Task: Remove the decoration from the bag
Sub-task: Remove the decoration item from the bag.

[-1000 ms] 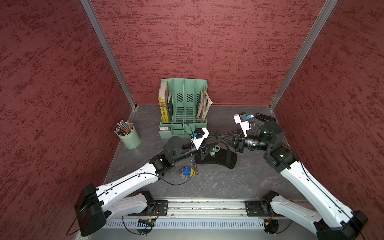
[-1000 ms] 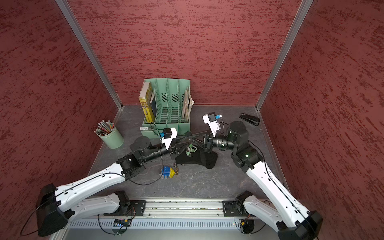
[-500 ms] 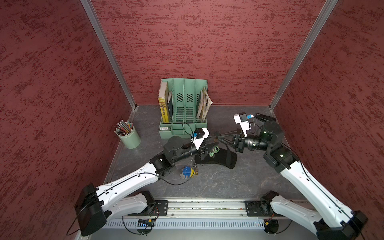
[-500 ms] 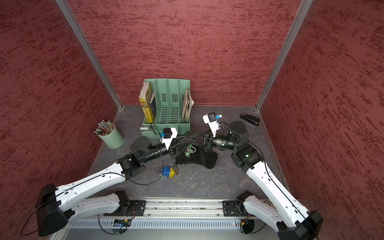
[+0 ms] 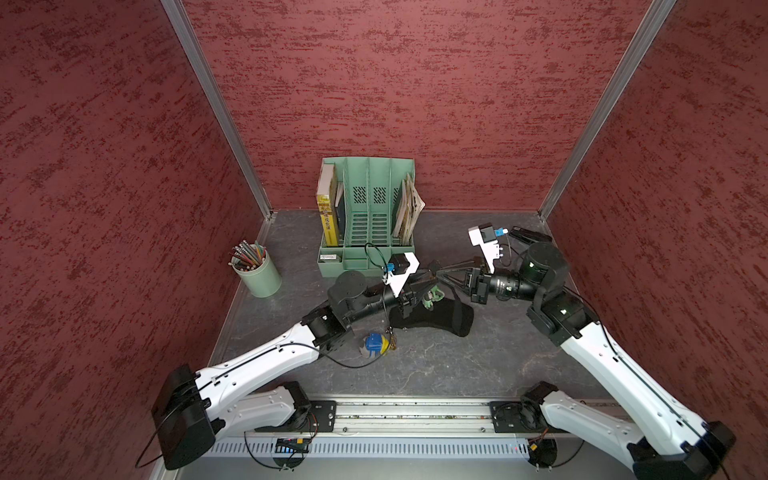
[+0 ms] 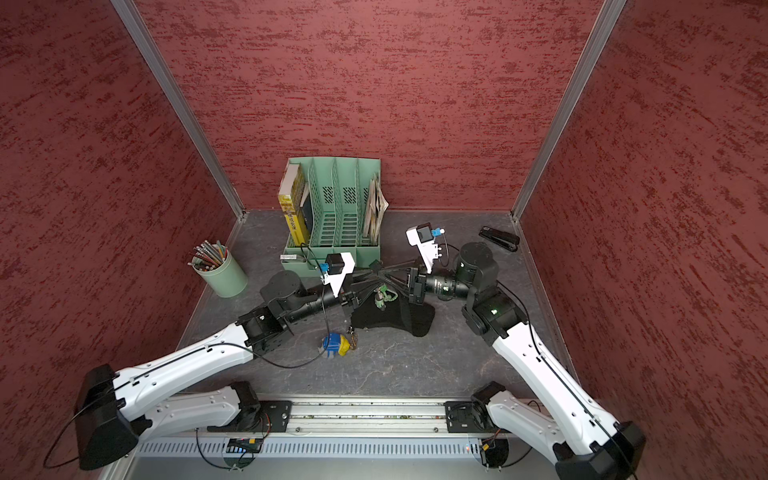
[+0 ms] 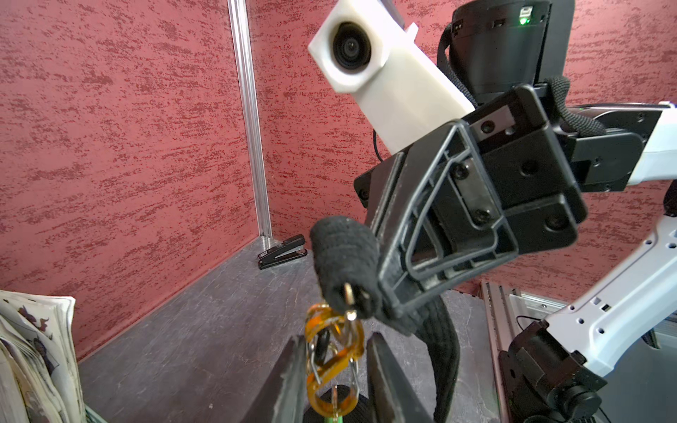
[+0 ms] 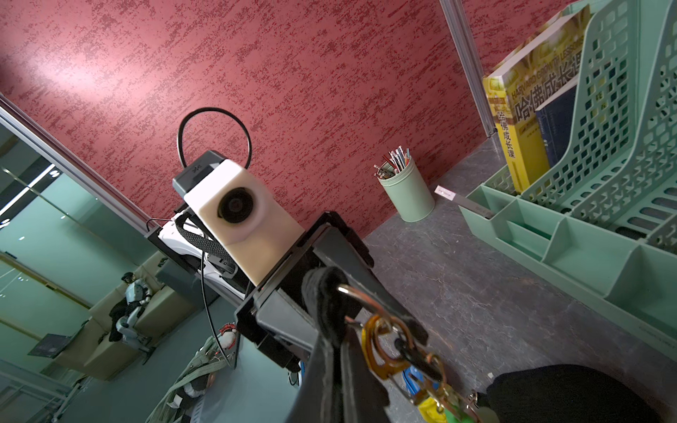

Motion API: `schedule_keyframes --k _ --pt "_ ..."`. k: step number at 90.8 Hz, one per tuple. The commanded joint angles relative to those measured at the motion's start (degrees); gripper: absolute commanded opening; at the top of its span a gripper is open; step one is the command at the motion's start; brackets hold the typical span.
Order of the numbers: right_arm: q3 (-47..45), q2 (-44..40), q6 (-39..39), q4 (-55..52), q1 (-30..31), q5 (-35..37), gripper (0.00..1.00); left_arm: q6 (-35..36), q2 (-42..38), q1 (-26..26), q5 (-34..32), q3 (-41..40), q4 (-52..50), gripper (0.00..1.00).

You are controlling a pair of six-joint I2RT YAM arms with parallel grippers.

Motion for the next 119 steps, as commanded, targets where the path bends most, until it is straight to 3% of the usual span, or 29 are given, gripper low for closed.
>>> schedule_keyframes --k 1,30,53,87,119 --pt "0.28 -1.21 0.34 2.44 -0.14 0.24 0.00 -0.09 0.07 0.25 -0.13 0.63 1.20 0.26" --pt "0.49 -2.31 -0.40 0.19 -0.11 3.29 0.00 0.24 -1.06 0.34 0.66 0.44 -0.57 0.14" --pt "0.95 -3.03 -1.76 -3.62 -0.16 7.44 0.00 1.06 -2.86 0.34 2.09 0.44 -4.02 0.12" --pt "1.92 -1.14 -5.09 -9.22 -0.17 6.14 0.00 6.54 -4.20 0.95 9.08 8.00 -22.07 0.12" --pt "2.48 0.18 -6.80 -11.96 -0.12 4.02 0.00 9.90 0.07 1.04 15.63 16.54 -33.49 0.12"
